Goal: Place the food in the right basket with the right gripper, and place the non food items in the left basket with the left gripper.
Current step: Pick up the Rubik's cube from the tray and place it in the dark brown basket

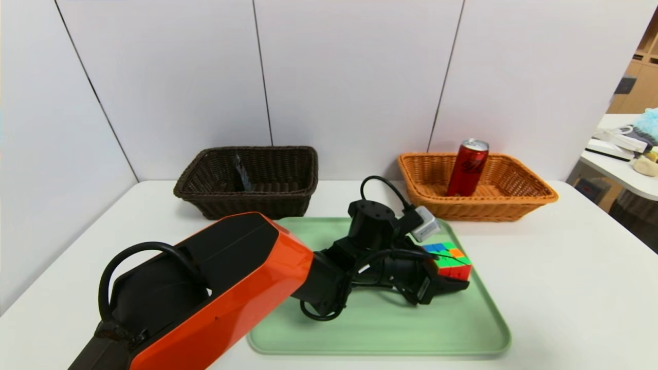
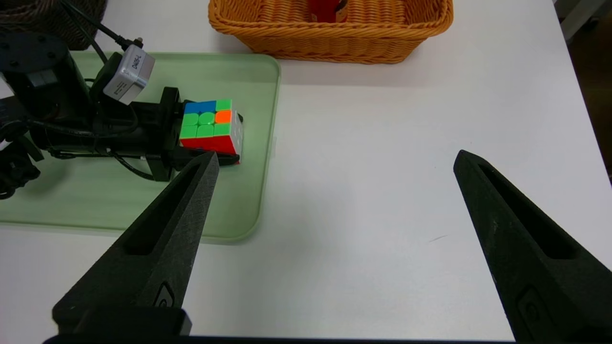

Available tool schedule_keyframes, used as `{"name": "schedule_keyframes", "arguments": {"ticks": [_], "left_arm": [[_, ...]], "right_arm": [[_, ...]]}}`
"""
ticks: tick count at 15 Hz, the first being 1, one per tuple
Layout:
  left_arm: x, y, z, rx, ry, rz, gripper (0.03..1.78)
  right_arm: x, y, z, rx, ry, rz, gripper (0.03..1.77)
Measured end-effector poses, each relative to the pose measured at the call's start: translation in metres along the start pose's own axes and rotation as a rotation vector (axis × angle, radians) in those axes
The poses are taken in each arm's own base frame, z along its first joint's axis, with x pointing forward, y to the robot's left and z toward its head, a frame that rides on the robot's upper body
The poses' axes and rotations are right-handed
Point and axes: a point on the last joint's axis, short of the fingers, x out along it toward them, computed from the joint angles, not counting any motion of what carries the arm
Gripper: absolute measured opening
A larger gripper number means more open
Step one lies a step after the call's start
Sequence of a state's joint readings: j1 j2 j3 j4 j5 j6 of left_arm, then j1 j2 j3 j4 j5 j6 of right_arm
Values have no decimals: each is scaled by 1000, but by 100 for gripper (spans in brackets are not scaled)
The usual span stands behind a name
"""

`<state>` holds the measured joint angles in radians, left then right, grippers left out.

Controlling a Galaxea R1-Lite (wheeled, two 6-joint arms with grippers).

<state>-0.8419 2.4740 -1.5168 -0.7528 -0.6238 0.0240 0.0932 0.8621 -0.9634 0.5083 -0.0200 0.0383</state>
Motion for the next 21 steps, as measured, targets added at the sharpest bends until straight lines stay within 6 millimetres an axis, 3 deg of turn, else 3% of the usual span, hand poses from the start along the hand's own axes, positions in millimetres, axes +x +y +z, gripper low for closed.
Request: {"name": "schedule_keyframes", "arguments": {"ticks": [3,6,8,10,12,16,19,21], "left_arm": [[0,2,3,-5,-6,40,100],[-4,1,24,-40,-39,113,100],[-11,-2,46,-49,-51,168,100],[-23,-2,84,-84,-92,266,100],[-48,6,120,-112,-113,409,100],[-112,30,172,-135,-134,647,100],[-163,44,199,-151,-153,794,100],[-191,44,205,-183,-110,861,100]], "right_arm": [[1,0,-1,-1,6,1,169],[2,0,-2,-2,12,1,169],[2,0,-3,-1,15,-1,169],[4,0,-6,0,26,-2,169],[6,0,-9,0,37,-2,169],[7,0,-9,-1,42,5,169],[7,0,-8,-3,39,8,169],[7,0,-8,-3,38,9,169]]}}
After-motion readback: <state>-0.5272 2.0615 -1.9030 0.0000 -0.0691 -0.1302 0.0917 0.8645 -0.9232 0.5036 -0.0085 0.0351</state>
